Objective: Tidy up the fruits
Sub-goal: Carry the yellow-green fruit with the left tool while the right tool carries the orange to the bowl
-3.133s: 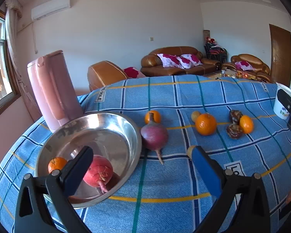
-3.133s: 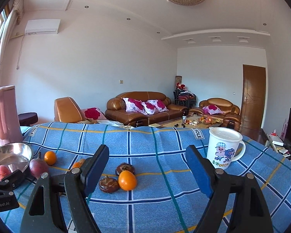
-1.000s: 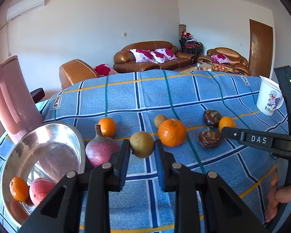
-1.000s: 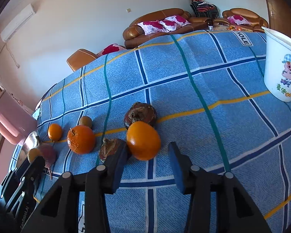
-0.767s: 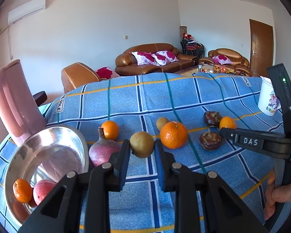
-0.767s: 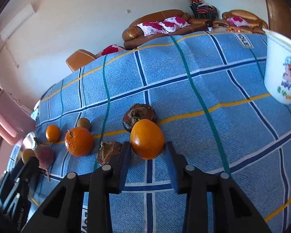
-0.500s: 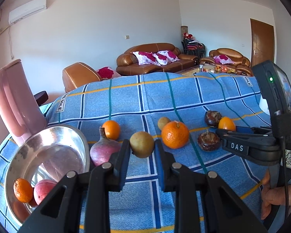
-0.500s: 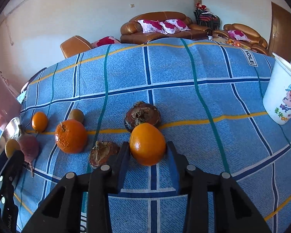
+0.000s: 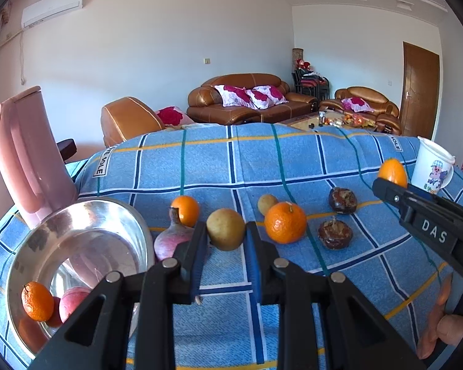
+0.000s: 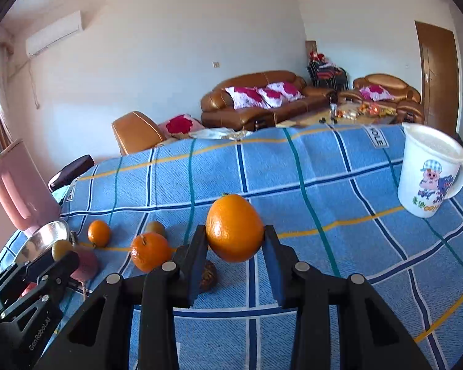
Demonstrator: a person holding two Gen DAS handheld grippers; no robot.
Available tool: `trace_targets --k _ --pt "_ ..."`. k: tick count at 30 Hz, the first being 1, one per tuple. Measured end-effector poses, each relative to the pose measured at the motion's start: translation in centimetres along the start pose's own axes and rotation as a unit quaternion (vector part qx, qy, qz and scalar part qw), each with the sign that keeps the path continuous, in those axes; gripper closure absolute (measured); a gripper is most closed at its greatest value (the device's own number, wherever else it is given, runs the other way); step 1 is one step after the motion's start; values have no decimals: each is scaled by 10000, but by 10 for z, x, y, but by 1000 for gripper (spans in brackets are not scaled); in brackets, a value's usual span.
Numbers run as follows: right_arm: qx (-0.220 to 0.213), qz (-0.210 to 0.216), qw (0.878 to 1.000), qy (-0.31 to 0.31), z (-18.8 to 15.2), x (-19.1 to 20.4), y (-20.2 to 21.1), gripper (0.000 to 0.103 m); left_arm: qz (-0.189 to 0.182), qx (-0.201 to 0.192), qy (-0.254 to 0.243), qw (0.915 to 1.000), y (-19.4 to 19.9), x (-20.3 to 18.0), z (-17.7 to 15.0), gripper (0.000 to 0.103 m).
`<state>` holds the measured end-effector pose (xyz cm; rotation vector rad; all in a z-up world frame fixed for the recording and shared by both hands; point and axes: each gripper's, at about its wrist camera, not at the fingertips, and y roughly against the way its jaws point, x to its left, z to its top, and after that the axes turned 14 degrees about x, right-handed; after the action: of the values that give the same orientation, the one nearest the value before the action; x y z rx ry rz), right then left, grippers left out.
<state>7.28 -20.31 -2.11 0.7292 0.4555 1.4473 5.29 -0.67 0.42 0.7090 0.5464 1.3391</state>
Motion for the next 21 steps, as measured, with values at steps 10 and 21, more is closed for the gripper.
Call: trace_targets --k 10,21 --pt "-309 187 9992 168 -14 43 17 65 138 -141 157 9997 12 39 -2 77" --pt "-199 617 9947 801 -21 127 12 65 684 -214 426 9965 12 114 -10 77"
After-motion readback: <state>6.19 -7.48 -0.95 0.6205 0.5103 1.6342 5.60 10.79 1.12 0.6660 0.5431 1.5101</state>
